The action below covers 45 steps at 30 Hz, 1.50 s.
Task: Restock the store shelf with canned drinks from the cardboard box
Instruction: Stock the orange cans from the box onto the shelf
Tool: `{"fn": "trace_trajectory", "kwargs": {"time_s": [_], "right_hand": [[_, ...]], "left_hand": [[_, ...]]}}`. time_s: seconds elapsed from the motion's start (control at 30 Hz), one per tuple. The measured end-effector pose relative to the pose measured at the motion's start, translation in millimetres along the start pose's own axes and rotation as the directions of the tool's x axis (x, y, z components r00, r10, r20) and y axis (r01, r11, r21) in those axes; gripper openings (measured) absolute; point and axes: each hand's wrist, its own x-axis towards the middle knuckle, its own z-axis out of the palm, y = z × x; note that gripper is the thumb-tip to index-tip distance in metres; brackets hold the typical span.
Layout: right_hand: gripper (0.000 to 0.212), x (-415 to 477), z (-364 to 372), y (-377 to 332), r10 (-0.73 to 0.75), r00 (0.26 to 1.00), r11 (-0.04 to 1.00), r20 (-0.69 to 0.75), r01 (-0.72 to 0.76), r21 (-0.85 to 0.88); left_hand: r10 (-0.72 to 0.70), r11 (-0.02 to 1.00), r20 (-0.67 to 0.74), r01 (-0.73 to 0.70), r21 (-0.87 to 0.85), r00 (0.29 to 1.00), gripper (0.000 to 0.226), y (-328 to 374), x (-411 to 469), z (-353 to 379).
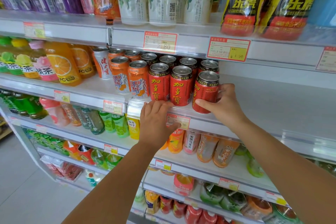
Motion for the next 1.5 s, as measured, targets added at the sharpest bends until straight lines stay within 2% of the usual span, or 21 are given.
{"fn": "trace_trajectory", "kwargs": {"time_s": [0.13, 0.23, 0.47, 0.67, 0.73, 0.8, 0.83, 0.9, 1.0, 1.03, 1.1, 1.17, 1.23, 1.37, 1.43, 1.5], "right_hand": [[0.057, 2, -8, -1, 0.005, 0.996, 0.998, 0.092, -0.011, 0.066], [0.059, 2, -12, 2, 0.011, 0.991, 0.996, 0.131, -0.023, 0.089], [0.064, -1, 1, 0, -0.087, 0.996, 0.996, 0.014, 0.087, -0.037], [0.068, -5, 2, 1, -0.089, 0.996, 0.992, -0.002, 0.088, -0.096], [0.067, -15, 3, 0, -0.171, 0.976, 0.985, -0.132, 0.165, -0.056], [0.056, -36, 3, -5, -0.354, 0.893, 0.933, -0.277, 0.357, -0.044], [0.048, -50, 6, -7, -0.431, 0.856, 0.898, -0.285, 0.439, -0.037], [0.037, -79, 15, -5, -0.516, 0.839, 0.849, -0.174, 0.527, 0.026], [0.028, -118, 47, 7, -0.501, 0.858, 0.864, 0.117, 0.489, 0.117], [0.027, -128, 62, 15, -0.464, 0.856, 0.886, 0.227, 0.454, 0.097], [0.027, -147, 100, 33, -0.328, 0.837, 0.936, 0.438, 0.352, 0.027], [0.029, -163, 143, 54, -0.203, 0.775, 0.96, 0.599, 0.278, -0.034], [0.03, -179, 190, 77, -0.112, 0.701, 0.962, 0.705, 0.254, -0.101], [0.033, -214, 285, 132, 0.13, 0.558, 0.94, 0.819, 0.194, -0.281], [0.033, -233, 332, 163, 0.237, 0.494, 0.933, 0.836, 0.125, -0.338], [0.032, -254, 378, 201, 0.324, 0.427, 0.906, 0.845, 0.118, -0.407]], "left_hand": [[-0.004, 1.0, 0.01, 0.004, -0.017, 1.0, 0.063, 0, 0, 0], [-0.006, 0.999, 0.008, 0.006, -0.031, 1.0, 0.063, 0, -1, 1], [0.009, 0.999, -0.002, -0.009, -0.051, 1.0, 0.062, -2, -2, 3], [0.034, 0.998, 0.015, -0.033, -0.053, 0.999, 0.062, -5, 0, 4], [0.037, 0.99, 0.006, -0.036, -0.134, 0.999, 0.062, -6, 0, 0], [0.012, 0.965, -0.04, -0.022, -0.263, 0.999, 0.06, -10, -8, -10], [0.005, 0.959, -0.079, -0.027, -0.281, 0.997, 0.058, -15, -18, -17], [-0.025, 0.965, -0.12, -0.007, -0.261, 0.992, 0.051, -35, -49, -30], [-0.249, 0.943, -0.034, 0.234, -0.238, 0.968, 0.04, -78, -122, -43], [-0.351, 0.913, 0.019, 0.347, -0.213, 0.936, 0.038, -95, -151, -44], [-0.54, 0.816, 0.156, 0.559, -0.143, 0.827, 0.035, -127, -210, -43], [-0.681, 0.694, 0.264, 0.717, -0.067, 0.683, 0.033, -155, -264, -41], [-0.794, 0.54, 0.338, 0.842, 0.009, 0.505, 0.029, -180, -311, -39], [-0.865, 0.331, 0.453, 0.923, 0.194, 0.216, 0.032, -222, -396, -29], [-0.856, 0.257, 0.502, 0.942, 0.215, 0.119, 0.037, -244, -432, -14], [-0.841, 0.212, 0.539, 0.944, 0.253, 0.044, 0.039, -268, -465, 9]]}}
